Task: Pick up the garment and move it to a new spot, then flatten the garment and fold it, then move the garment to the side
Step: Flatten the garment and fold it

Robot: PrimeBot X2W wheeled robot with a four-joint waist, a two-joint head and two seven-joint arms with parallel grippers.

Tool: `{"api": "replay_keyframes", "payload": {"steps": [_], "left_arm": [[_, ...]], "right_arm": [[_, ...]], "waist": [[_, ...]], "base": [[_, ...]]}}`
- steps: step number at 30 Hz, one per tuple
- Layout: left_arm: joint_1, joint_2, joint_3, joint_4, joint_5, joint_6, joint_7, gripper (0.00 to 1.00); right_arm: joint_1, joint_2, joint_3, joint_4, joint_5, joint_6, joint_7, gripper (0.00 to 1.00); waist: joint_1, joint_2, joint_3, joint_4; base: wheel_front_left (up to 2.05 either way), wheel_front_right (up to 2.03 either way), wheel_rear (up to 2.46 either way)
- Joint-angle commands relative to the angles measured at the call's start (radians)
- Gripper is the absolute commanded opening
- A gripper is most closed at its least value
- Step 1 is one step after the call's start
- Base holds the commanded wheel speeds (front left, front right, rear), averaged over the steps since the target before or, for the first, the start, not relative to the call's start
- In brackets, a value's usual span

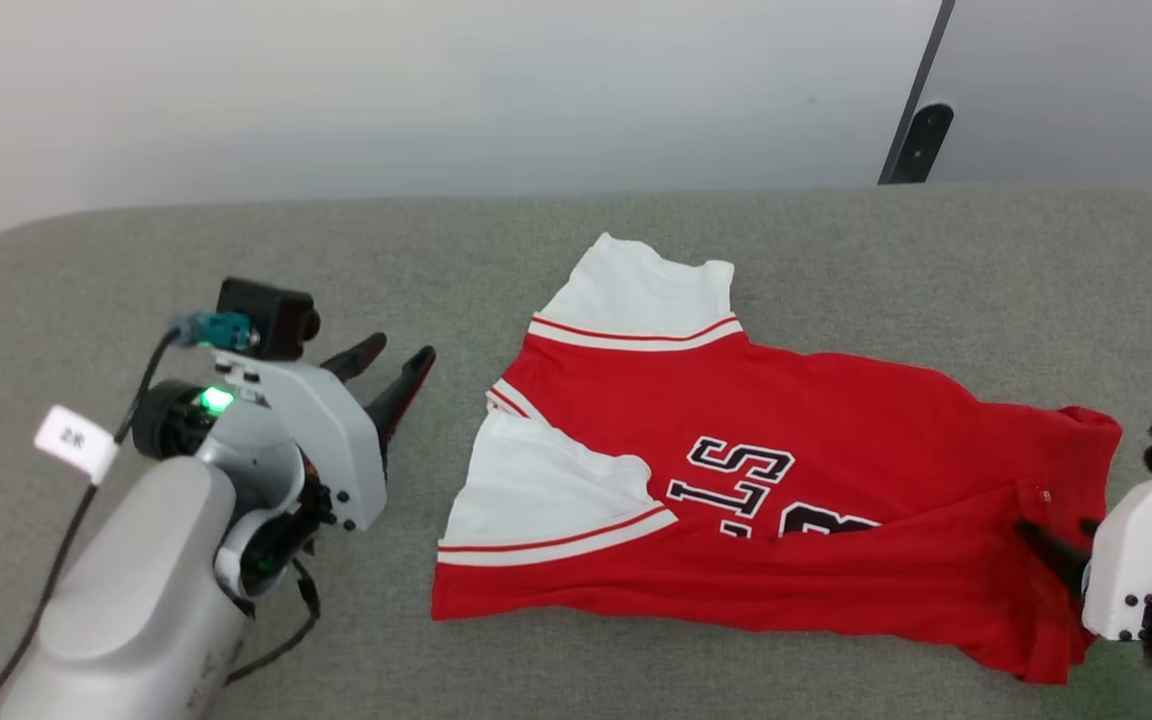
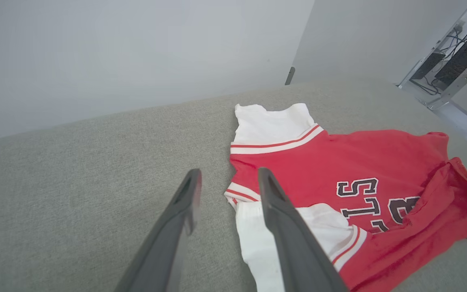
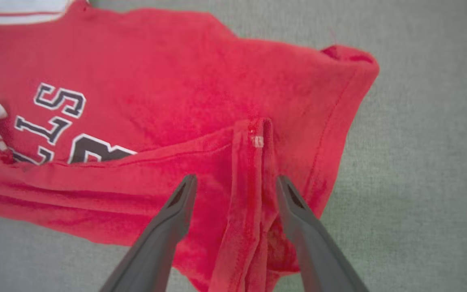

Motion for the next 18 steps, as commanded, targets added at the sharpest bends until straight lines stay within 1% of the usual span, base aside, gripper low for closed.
{"api": "replay_keyframes", "payload": {"steps": [1,2,4,7,8,9,11,13,15,18], "left_arm": [[0.013,0.004,-0.002,0.0,-0.002,-0.004,-0.011,0.74],[0.016,0.004,-0.007,0.001,-0.008,-0.005,-0.021,0.82],[0.022,0.007,-0.017,0.0,-0.012,-0.005,-0.037,0.87],[0.025,0.015,-0.038,-0.002,-0.017,-0.006,-0.052,0.84],[0.027,0.018,-0.043,-0.001,-0.019,-0.006,-0.056,0.79],[0.026,0.019,-0.048,-0.003,-0.02,-0.007,-0.064,0.78],[0.023,0.022,-0.054,-0.006,-0.03,-0.007,-0.081,0.79],[0.021,0.029,-0.059,-0.012,-0.037,-0.007,-0.105,0.76],[0.023,0.035,-0.062,-0.014,-0.042,-0.007,-0.138,0.8],[0.034,0.037,-0.07,-0.027,-0.051,-0.007,-0.199,0.83]], "right_arm": [[0.02,-0.004,-0.009,-0.018,-0.004,-0.001,-0.024,1.0],[0.036,-0.012,-0.007,-0.047,-0.005,-0.001,-0.059,1.0],[0.065,-0.031,-0.001,-0.097,-0.015,-0.001,-0.14,1.0],[0.115,-0.044,0.018,-0.171,-0.036,-0.001,-0.278,1.0],[0.13,-0.049,0.027,-0.197,-0.047,-0.001,-0.324,1.0],[0.142,-0.055,0.034,-0.222,-0.058,-0.001,-0.379,1.0],[0.175,-0.054,0.032,-0.244,-0.086,-0.001,-0.474,1.0],[0.194,-0.053,0.051,-0.272,-0.124,-0.001,-0.581,1.0],[0.224,-0.033,0.043,-0.271,-0.16,-0.001,-0.666,1.0],[0.252,-0.003,0.038,-0.278,-0.212,-0.001,-0.785,1.0]], "waist": [[0.0,0.0,-0.011,0.003],[0.0,0.0,-0.015,0.005],[0.0,0.0,-0.021,0.007],[0.0,0.0,-0.029,0.009],[0.0,0.0,-0.03,0.008],[0.0,0.0,-0.032,0.006],[0.0,0.0,-0.034,0.001],[0.0,0.0,-0.034,-0.007],[0.0,0.0,-0.035,-0.018],[0.0,0.0,-0.036,-0.032]], "base": [[0.0,0.0,0.0],[0.0,0.0,0.0],[0.0,0.0,0.0],[0.0,0.0,0.0],[0.0,0.0,0.0],[0.0,0.0,0.0],[0.0,0.0,0.0],[0.0,0.0,0.0],[0.0,0.0,0.0],[0.0,0.0,0.0]]}}
